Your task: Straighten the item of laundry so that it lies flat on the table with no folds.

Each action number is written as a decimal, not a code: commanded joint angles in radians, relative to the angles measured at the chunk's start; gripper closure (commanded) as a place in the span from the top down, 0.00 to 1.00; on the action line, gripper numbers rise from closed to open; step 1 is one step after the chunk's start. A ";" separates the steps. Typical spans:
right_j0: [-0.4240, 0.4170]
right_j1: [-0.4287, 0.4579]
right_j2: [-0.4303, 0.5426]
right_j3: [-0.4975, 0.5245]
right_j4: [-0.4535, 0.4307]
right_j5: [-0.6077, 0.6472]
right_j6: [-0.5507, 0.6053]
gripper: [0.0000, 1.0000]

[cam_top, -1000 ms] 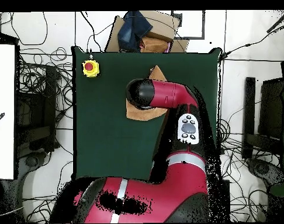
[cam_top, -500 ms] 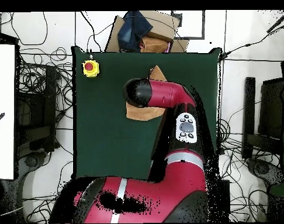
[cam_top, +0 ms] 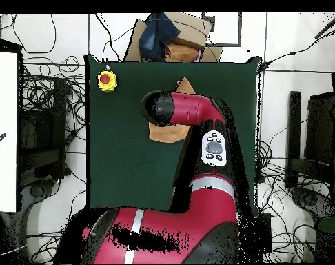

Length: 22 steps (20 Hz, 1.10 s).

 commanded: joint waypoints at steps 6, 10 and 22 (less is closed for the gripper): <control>-0.007 0.031 0.113 0.052 -0.034 -0.125 0.071 1.00; -0.011 0.021 0.119 0.069 -0.049 -0.148 0.052 1.00; 0.000 0.076 0.078 0.041 -0.035 -0.151 0.085 1.00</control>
